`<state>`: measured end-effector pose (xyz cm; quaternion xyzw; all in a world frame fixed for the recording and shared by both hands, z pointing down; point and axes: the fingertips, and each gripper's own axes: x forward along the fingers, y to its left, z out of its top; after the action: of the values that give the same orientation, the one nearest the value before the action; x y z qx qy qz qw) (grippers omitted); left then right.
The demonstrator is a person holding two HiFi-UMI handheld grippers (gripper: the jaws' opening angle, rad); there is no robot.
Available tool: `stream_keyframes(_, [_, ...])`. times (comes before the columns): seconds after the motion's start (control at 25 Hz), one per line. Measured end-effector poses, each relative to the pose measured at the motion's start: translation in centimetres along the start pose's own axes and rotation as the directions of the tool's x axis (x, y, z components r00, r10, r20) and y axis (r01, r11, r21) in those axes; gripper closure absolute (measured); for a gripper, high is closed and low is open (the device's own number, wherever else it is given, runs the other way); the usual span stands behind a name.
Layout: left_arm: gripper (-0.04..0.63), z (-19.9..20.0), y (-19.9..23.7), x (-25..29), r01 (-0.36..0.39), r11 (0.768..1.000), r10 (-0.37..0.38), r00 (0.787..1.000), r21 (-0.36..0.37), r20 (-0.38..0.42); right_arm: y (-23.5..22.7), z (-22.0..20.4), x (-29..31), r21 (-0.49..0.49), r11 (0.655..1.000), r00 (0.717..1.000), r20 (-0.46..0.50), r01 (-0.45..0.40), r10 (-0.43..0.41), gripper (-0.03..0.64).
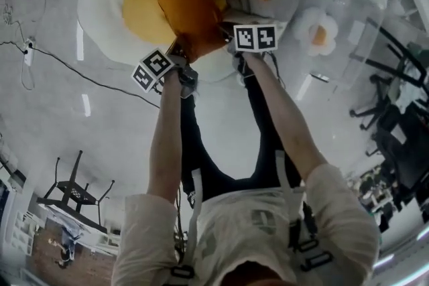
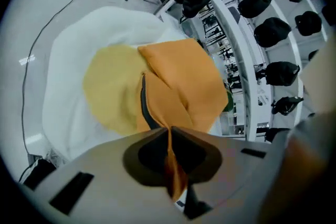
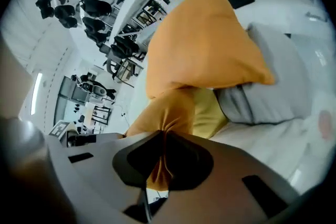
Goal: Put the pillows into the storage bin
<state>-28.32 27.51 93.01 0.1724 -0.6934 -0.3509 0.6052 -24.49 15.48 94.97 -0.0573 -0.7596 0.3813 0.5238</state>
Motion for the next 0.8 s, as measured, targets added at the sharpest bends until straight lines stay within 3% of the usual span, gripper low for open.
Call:
stream_keyframes(0.24, [0.571, -4.3, -6.5, -10.6, 0.024, 0.999, -0.025, 1.0, -0.035, -0.018, 7.3, -2.3, -10.9, -0.054, 0.998, 1.0, 0.006, 0.012, -0.011, 0.58])
stream_keyframes(0.44, [0.571, -6.8, -12.7, -20.1, 0.121, 0.991, -0.123, 0.992, 0.049, 0.04, 14.3, -3.5, -20.6, -0.153, 0.988, 0.996, 0.086, -0.008, 0.021, 0.58])
stream_keyframes(0.6, [0.571, -6.3, -17.1, -23.0, 0.185, 0.974, -0.197, 0.976, 0.129, 0.093, 18.3, -1.5, -25.4, -0.252, 0.968, 0.981, 0.186, -0.007, 0.056, 0.581])
stream_keyframes(0.8, [0.571, -6.5, -23.8, -21.1, 0.255, 0.938, -0.274, 0.961, 0.236, 0.048, 17.0, 2.5, -30.7, -0.243, 0.97, 0.95, 0.307, 0.02, 0.058, 0.58])
